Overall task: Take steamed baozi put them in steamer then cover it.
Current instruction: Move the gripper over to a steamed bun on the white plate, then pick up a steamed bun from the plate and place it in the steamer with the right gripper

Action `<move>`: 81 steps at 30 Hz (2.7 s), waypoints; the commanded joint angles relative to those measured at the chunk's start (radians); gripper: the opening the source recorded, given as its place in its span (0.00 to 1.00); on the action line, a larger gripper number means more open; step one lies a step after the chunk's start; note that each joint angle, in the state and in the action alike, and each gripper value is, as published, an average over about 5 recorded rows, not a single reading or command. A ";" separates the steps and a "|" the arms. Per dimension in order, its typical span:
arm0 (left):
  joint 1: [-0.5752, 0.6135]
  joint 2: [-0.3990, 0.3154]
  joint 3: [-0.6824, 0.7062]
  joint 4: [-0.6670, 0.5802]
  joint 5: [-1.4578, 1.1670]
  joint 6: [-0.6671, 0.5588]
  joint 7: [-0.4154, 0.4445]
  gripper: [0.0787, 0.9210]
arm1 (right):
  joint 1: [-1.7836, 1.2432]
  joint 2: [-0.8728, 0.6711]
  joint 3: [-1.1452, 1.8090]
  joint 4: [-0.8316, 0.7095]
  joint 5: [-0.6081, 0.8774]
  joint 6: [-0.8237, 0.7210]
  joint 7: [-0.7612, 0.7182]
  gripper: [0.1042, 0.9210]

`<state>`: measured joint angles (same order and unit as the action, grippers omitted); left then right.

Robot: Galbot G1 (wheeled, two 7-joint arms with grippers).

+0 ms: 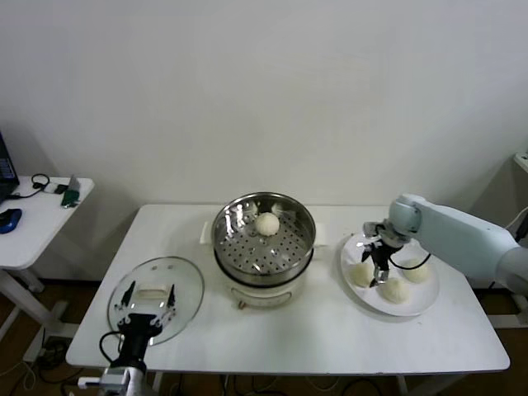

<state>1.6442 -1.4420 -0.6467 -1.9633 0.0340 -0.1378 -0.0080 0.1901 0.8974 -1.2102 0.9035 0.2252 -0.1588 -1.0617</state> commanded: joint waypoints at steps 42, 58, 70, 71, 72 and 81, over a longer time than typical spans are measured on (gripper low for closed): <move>-0.003 0.008 0.053 -0.052 0.008 0.001 0.007 0.88 | 0.782 0.238 -0.513 0.244 0.833 -0.119 0.103 0.71; 0.034 0.016 0.060 -0.075 0.009 -0.015 0.006 0.88 | 0.589 0.521 -0.487 0.152 0.849 -0.152 0.194 0.71; 0.027 0.026 0.046 -0.069 0.004 -0.015 0.004 0.88 | 0.442 0.611 -0.499 0.032 0.791 -0.146 0.192 0.71; 0.028 0.028 0.046 -0.067 0.004 -0.016 0.004 0.88 | 0.435 0.614 -0.498 0.026 0.788 -0.145 0.191 0.71; 0.028 0.029 0.045 -0.066 0.003 -0.017 0.004 0.88 | 0.429 0.617 -0.498 0.020 0.784 -0.145 0.191 0.71; 0.023 0.033 0.043 -0.052 -0.005 -0.019 0.004 0.88 | 0.407 0.617 -0.493 0.008 0.761 -0.146 0.189 0.71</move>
<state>1.6670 -1.4088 -0.6046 -2.0184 0.0303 -0.1576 -0.0046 0.6404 1.4791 -1.7011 0.9422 0.9992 -0.3022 -0.8781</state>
